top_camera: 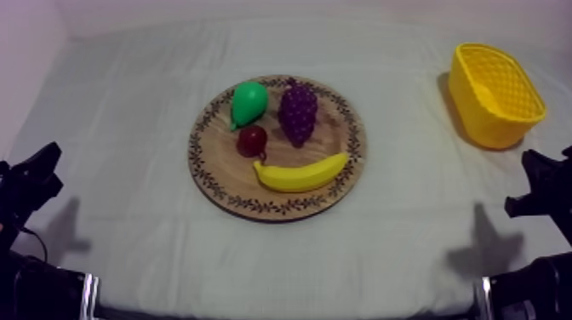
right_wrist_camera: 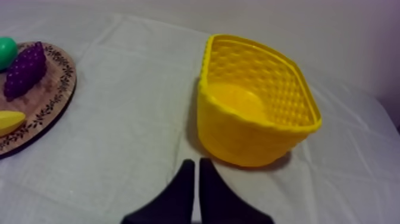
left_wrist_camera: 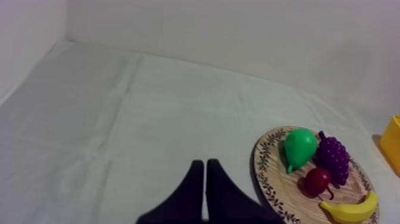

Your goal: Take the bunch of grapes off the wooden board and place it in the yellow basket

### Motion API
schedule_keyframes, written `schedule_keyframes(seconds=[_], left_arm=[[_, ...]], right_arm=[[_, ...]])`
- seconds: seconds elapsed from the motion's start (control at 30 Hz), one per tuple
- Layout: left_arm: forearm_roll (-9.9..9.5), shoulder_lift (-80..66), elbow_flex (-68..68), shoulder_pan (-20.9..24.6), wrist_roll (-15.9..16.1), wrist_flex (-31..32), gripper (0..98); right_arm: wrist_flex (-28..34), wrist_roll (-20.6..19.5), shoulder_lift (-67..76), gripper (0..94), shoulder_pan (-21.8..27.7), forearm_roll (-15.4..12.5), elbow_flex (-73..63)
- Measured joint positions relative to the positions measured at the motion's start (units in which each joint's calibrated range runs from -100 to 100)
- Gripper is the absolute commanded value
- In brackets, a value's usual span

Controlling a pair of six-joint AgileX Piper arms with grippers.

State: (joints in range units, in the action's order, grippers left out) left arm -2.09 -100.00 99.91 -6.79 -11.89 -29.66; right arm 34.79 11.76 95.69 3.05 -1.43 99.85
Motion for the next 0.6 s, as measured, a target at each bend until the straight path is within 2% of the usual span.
schedule_keyframes(seconds=[0.6], left_arm=[[0.0, 0.0, 0.0, 0.0, 0.0, 0.0, 0.1]], right_arm=[[0.25, 0.04, 0.0, 0.6, 0.0, 0.05, 0.0]])
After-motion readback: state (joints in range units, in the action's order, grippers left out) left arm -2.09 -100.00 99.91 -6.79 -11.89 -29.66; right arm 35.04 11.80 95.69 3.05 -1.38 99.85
